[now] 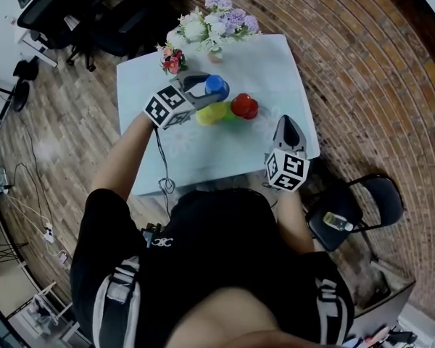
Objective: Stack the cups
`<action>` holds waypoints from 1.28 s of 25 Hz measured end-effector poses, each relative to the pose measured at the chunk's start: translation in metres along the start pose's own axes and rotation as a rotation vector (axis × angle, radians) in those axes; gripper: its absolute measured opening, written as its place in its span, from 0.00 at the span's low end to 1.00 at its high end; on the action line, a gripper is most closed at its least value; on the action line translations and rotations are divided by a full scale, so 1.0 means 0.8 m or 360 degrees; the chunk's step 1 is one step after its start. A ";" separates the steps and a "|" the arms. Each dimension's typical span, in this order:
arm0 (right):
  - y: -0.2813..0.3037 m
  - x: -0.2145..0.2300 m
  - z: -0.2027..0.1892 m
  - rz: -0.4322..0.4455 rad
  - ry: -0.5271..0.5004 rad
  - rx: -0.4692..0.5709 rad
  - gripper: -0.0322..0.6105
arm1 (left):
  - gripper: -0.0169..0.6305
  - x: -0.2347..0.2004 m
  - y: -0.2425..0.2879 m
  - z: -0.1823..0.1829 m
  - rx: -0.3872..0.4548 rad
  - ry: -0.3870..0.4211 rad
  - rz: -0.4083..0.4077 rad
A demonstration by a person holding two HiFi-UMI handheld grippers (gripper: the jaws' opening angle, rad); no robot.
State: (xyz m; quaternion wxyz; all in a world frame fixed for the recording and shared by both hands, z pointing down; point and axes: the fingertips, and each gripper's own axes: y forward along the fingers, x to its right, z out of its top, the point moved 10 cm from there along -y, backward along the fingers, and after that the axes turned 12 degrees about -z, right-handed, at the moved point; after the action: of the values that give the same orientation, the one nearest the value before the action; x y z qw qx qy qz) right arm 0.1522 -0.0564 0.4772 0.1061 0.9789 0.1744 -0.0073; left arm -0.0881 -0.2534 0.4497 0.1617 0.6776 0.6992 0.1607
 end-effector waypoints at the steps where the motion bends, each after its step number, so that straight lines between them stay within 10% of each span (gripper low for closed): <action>1: 0.001 0.004 0.000 0.0007 0.0005 0.0003 0.05 | 0.38 0.005 0.006 0.004 -0.0014 0.0006 -0.0016; 13: 0.009 0.053 -0.004 0.0020 0.0060 -0.0015 0.05 | 0.38 0.027 0.056 0.004 -0.0174 -0.0037 -0.0072; 21: 0.014 0.054 -0.001 0.0081 0.0047 0.0002 0.05 | 0.52 0.033 0.034 0.014 0.0010 -0.0069 -0.0012; 26: 0.022 0.044 0.019 0.0157 0.0051 0.0076 0.05 | 0.49 0.049 -0.026 0.036 0.0367 -0.0113 0.0341; 32: 0.029 0.027 0.046 0.0249 0.0072 0.0159 0.05 | 0.04 0.108 -0.096 0.032 0.0546 -0.0164 0.1052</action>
State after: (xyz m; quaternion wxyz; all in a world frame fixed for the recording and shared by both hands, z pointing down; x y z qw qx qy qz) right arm 0.1809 -0.0778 0.4447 0.0533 0.9935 0.0991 0.0146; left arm -0.1484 -0.1695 0.3919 0.0201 0.8912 0.4504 0.0504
